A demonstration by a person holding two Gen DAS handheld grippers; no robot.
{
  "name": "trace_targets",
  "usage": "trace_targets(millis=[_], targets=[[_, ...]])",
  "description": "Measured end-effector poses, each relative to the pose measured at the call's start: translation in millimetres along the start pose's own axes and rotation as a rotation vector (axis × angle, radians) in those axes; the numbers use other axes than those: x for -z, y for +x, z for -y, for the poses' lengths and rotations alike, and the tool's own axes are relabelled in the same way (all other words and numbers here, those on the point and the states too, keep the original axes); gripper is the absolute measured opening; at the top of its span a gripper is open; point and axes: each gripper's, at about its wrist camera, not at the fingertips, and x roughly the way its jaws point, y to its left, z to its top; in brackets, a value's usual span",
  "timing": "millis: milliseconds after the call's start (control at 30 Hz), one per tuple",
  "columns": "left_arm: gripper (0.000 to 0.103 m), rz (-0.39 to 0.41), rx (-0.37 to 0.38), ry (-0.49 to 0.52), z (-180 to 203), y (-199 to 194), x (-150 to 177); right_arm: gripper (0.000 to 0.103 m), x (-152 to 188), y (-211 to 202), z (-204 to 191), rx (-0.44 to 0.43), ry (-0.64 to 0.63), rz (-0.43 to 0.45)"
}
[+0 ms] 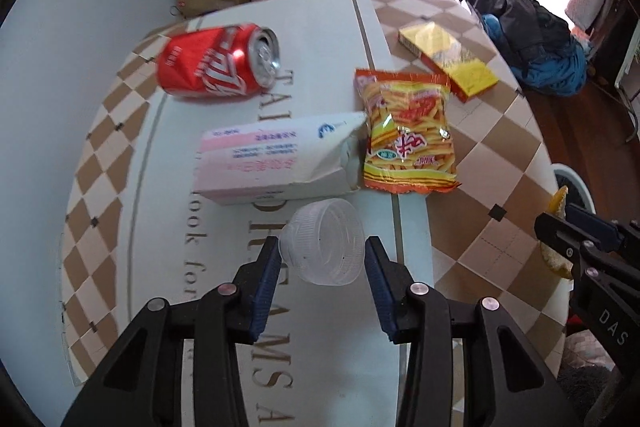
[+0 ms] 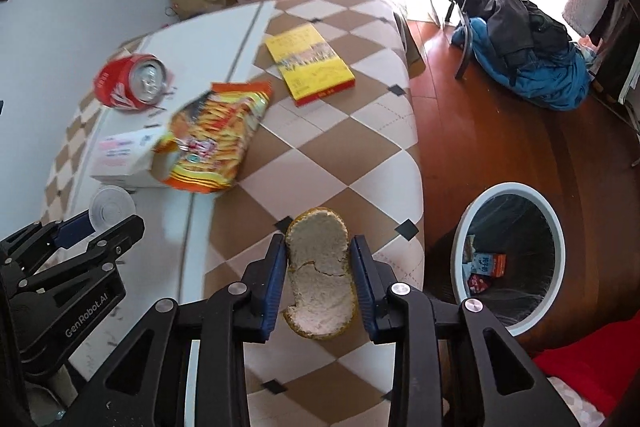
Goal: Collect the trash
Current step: 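Grasp the clear plastic cup with the left tool while the right tool grasps the bread slice, then carry the cup and bread over the bin and open both tools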
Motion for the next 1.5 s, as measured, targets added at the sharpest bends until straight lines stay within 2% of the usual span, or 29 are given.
trace_targets(millis=[267, 467, 633, 767, 867, 1033, 1200, 1367, 1433, 1500], targets=[[0.039, 0.141, 0.000, -0.020, -1, -81, 1, 0.034, 7, -69, 12, -0.074, 0.043, 0.107], [0.039, 0.243, 0.033, 0.008, 25, -139, -8, 0.034, 17, -139, 54, -0.107, 0.110, 0.217], [0.039, 0.305, 0.104, 0.079, 78, -173, -17, 0.034, 32, -174, 111, -0.081, 0.178, 0.270], [0.039, 0.308, 0.170, 0.150, 134, -178, -24, 0.034, 47, -183, 171, -0.028, 0.256, 0.288], [0.039, 0.268, 0.232, 0.195, 182, -162, -26, 0.034, 61, -171, 221, 0.012, 0.334, 0.271], [0.039, 0.099, 0.321, 0.259, 263, -98, -19, 0.034, 88, -120, 295, 0.014, 0.468, 0.179], [0.039, -0.053, 0.337, 0.300, 323, -32, -14, 0.034, 106, -49, 356, 0.017, 0.528, 0.043], [0.040, -0.200, 0.340, 0.293, 356, 30, -28, 0.034, 100, 7, 388, 0.011, 0.540, -0.034], [0.041, -0.236, 0.333, 0.278, 360, 45, -32, 0.034, 92, 25, 398, 0.001, 0.538, -0.053], [0.054, -0.263, 0.326, 0.260, 361, 57, -34, 0.035, 84, 41, 406, -0.014, 0.547, -0.068]])
